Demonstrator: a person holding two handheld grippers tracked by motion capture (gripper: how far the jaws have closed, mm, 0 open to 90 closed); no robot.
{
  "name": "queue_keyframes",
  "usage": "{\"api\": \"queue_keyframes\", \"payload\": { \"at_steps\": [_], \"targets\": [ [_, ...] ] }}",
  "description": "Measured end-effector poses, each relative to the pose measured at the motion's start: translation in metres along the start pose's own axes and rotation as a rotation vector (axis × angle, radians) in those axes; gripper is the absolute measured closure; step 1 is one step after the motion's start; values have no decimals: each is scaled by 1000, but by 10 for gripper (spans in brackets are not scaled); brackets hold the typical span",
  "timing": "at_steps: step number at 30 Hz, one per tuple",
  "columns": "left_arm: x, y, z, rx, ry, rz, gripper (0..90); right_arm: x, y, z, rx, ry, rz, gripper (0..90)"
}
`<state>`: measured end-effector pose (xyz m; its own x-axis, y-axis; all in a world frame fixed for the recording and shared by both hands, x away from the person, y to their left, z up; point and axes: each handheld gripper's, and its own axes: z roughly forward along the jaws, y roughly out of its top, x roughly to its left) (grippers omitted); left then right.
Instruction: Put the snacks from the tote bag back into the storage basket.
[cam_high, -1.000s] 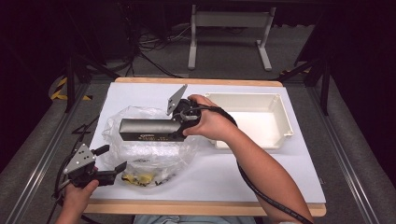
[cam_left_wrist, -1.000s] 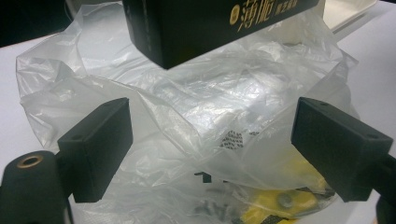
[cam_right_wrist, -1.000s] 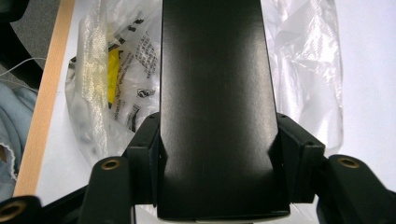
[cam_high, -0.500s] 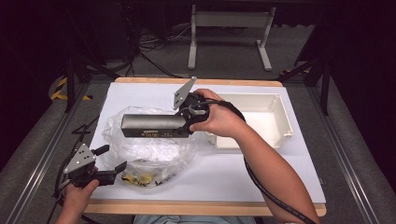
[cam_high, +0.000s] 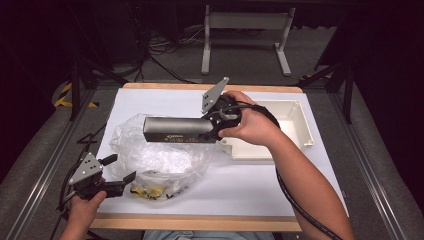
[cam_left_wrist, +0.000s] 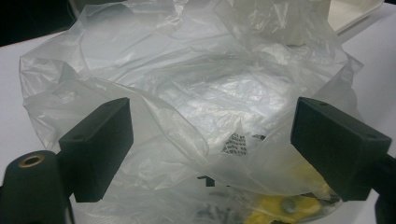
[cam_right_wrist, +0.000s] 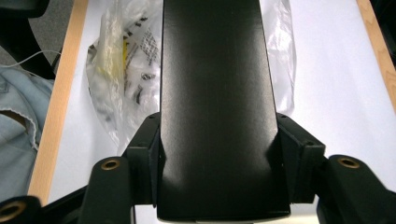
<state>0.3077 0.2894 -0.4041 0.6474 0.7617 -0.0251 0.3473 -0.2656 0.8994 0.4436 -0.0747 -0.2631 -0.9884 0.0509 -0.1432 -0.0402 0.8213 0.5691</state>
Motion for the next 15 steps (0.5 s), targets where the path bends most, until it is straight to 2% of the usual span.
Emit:
{"api": "queue_keyframes", "payload": {
  "at_steps": [5,15],
  "targets": [
    [0,0,1,5,-2,5,144,0,-10,-14,14,-21,30,429],
    [0,1,2,8,2,7,148,-5,-40,-44,6,-67,69,429]
  ]
}}
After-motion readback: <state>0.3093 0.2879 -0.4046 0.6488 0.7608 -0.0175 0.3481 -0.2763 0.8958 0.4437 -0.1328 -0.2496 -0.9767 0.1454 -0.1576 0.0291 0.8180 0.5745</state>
